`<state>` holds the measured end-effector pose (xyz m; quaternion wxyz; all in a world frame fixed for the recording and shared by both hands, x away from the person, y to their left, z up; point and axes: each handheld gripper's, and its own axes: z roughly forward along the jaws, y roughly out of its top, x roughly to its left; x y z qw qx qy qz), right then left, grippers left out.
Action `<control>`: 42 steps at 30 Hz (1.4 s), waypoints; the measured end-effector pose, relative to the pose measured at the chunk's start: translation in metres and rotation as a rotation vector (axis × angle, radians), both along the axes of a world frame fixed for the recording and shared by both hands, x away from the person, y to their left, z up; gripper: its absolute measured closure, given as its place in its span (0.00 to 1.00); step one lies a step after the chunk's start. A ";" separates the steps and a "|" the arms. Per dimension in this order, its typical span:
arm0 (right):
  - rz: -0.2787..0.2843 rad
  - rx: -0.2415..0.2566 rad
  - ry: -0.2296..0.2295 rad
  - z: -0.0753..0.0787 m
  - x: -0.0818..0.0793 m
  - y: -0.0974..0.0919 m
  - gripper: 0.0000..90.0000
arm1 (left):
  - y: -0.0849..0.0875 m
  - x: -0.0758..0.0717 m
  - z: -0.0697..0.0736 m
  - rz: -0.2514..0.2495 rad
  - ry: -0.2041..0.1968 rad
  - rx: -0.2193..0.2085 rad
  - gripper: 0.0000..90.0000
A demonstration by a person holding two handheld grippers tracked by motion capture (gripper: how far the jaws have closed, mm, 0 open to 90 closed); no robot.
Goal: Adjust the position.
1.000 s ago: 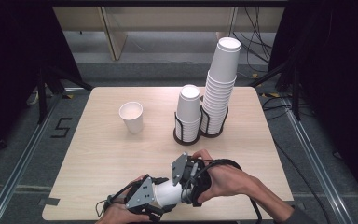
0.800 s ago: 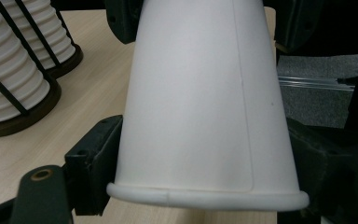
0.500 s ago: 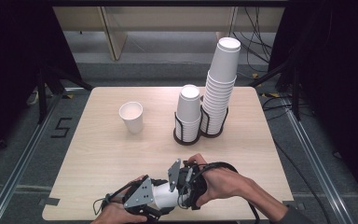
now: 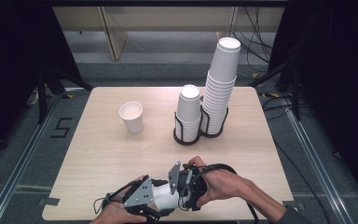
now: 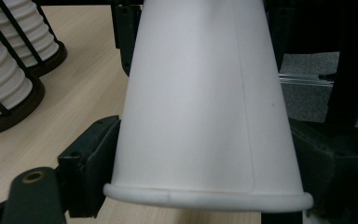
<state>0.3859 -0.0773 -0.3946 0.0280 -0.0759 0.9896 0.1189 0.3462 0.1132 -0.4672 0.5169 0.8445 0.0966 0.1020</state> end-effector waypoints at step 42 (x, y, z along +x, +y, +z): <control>-0.262 0.600 0.011 -0.019 0.025 -0.079 0.27 | 0.034 0.020 0.007 0.282 0.043 -0.387 0.16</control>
